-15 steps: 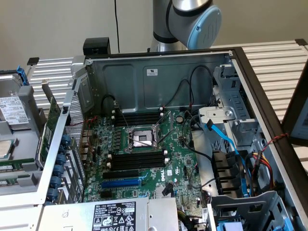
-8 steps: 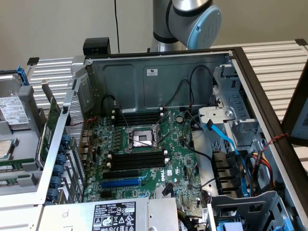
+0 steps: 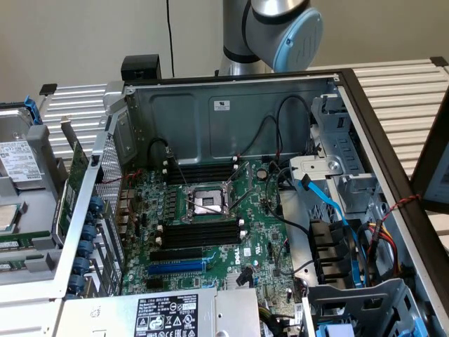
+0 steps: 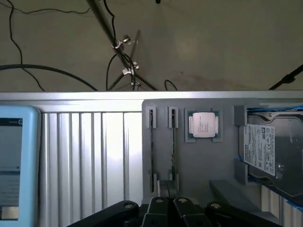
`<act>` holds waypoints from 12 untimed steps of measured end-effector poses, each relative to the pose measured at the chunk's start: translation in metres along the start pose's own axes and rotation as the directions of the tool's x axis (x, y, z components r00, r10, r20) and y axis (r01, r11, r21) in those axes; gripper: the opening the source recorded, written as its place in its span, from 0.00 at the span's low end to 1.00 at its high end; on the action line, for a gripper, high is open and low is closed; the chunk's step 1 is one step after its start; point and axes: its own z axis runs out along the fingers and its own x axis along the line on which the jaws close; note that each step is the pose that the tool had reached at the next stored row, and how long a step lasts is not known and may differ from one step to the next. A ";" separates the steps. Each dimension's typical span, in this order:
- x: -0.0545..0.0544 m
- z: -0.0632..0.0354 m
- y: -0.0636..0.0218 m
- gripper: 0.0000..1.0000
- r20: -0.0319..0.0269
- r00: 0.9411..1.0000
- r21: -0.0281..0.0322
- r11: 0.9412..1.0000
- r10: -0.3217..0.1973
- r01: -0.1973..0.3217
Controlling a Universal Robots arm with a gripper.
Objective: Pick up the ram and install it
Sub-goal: 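Pick up the ram and move it above insertion slot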
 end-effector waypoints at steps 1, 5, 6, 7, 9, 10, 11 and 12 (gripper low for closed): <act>0.000 0.0012 0.0000 0.11 0.000 1.000 0.001 1.000 -0.001 0.001; 0.000 0.0074 0.0014 0.17 0.001 1.000 0.006 1.000 -0.003 0.003; 0.000 0.0093 0.0015 0.24 0.001 1.000 0.006 1.000 -0.003 0.003; 0.000 0.0110 0.0016 0.24 0.001 1.000 0.006 1.000 -0.004 0.004; 0.000 0.0146 0.0016 0.36 0.001 1.000 0.006 1.000 -0.005 0.005; 0.000 0.0164 0.0016 0.36 0.001 1.000 0.006 1.000 -0.006 0.006; 0.000 0.0183 0.0016 0.36 0.001 1.000 0.006 1.000 -0.008 0.008; 0.000 0.0201 0.0016 0.36 0.001 1.000 0.006 1.000 -0.010 0.010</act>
